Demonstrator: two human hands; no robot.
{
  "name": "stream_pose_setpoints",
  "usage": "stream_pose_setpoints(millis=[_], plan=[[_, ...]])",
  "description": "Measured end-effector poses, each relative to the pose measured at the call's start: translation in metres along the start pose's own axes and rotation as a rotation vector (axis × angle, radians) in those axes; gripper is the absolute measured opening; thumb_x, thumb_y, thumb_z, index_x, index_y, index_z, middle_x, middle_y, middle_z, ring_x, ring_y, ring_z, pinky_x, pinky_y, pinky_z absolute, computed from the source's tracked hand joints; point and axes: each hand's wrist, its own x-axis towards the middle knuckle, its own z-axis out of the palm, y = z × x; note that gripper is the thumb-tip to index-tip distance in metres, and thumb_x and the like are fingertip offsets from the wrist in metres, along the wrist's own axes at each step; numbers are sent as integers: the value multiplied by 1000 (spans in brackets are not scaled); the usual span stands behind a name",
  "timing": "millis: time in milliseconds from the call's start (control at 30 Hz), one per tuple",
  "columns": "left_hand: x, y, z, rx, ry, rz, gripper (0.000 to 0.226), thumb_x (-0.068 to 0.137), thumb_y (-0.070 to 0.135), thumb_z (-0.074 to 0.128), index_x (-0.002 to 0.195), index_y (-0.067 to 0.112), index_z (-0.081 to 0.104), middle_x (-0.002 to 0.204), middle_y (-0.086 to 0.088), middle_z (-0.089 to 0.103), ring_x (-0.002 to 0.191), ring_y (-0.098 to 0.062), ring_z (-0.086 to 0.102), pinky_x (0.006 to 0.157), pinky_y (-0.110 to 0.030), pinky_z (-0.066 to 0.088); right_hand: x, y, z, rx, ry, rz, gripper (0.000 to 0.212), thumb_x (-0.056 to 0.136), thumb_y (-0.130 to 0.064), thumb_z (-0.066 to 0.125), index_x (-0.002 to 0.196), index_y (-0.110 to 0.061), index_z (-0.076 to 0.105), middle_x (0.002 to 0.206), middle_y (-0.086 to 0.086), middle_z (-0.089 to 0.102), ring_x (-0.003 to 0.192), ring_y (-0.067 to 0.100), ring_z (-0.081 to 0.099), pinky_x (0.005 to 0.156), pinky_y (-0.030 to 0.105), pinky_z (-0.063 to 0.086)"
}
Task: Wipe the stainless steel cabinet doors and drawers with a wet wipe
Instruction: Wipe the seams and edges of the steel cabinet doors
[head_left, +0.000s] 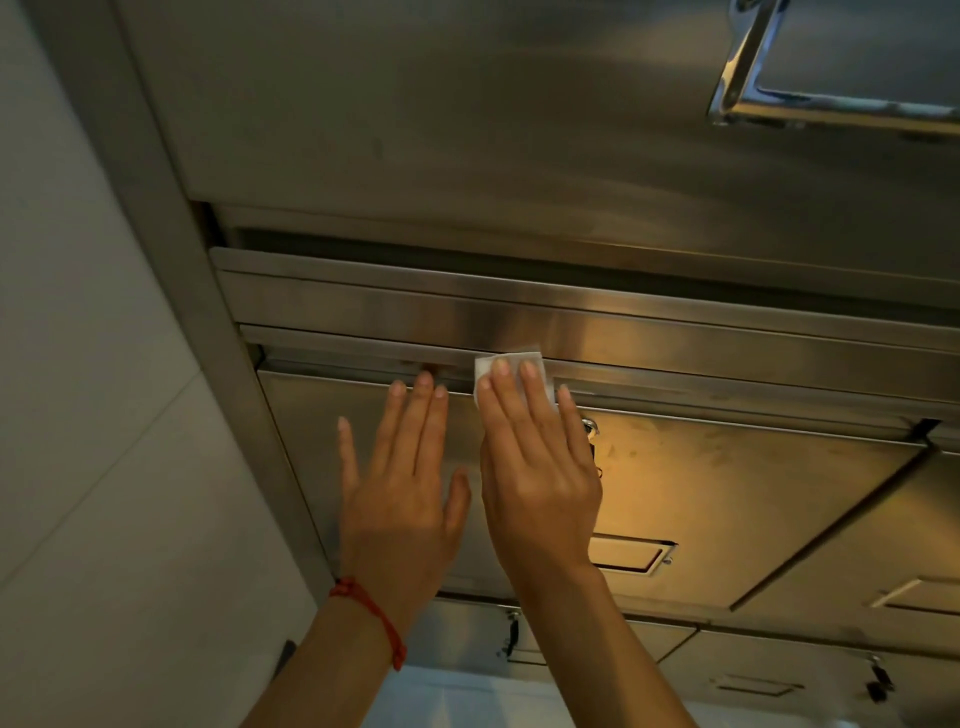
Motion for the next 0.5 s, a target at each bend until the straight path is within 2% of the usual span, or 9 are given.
stream_pose_setpoints(millis=[133, 267, 400, 500], plan=[[-1, -1, -2, 7, -22, 12, 58, 91, 37, 32, 138, 3, 37, 144, -15, 40, 133, -33, 34, 101, -66, 19, 3, -8, 3, 16, 4, -10, 33, 91, -5, 49, 121, -4, 62, 130, 11, 56, 125, 25, 49, 105, 43, 39], [-1, -2, -5, -11, -47, 18, 61, 100, 42, 11, 137, 1, 37, 143, -17, 41, 131, -36, 37, 99, -68, 26, 6, -15, 5, 47, 4, -17, 32, 91, -6, 47, 120, -5, 62, 129, 10, 57, 124, 25, 50, 106, 42, 35], [-2, -2, -6, -12, -39, 40, 58, 89, 35, 34, 136, 1, 35, 141, -18, 43, 130, -38, 36, 96, -71, 29, 8, -19, 7, 54, 0, -31, 33, 89, -6, 51, 120, -5, 62, 129, 10, 57, 124, 24, 50, 106, 42, 35], [-1, -2, -7, -2, -59, 47, 59, 86, 33, 36, 135, 1, 35, 140, -19, 44, 129, -39, 37, 95, -72, 30, 8, -19, 6, 61, -7, -36, 32, 89, -6, 53, 120, -5, 62, 129, 11, 57, 124, 24, 50, 107, 41, 34]])
